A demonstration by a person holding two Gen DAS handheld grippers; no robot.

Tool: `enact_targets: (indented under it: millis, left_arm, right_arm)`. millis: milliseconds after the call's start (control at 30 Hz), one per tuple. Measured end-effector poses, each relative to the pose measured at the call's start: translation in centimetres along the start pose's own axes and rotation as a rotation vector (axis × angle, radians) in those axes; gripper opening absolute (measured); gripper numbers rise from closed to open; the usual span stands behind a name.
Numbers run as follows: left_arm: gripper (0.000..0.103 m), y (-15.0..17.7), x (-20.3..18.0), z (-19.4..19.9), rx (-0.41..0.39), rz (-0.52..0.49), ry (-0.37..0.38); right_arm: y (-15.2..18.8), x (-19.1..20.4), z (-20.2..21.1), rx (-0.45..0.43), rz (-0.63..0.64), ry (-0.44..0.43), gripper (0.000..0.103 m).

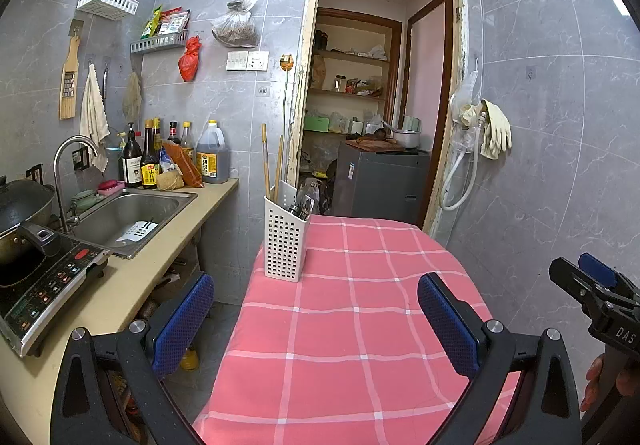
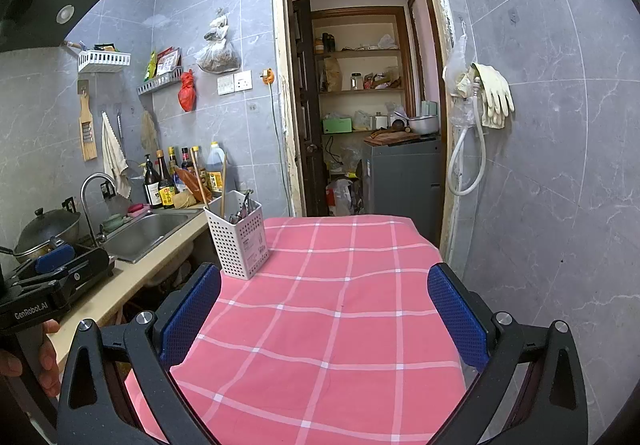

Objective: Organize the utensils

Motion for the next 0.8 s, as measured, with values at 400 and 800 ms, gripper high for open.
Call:
enact_targets:
  millis: [400, 800]
  left_arm:
    - [0.102, -0.02, -0.03, 0.02, 0.000, 0.001, -0.001]
    - [0.102, -0.04, -0.04, 0.04, -0.001, 0.001, 0.000]
  right_arm:
    - [0.00, -0.06, -0.02, 0.001, 0.000, 0.000, 0.102]
    - [-0.08, -0.18, -0.04, 0.000, 0.000, -0.002, 0.102]
Point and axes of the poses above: each gripper's, at about its wrist camera, not at the fingertips, and z roughly against the way its jaws point, x to its left, y to its underside, the point moved 5 cm from there along -z, roughly the way its jaws point, and after that the axes turned 3 degrees about x, right-handed, at the moved point
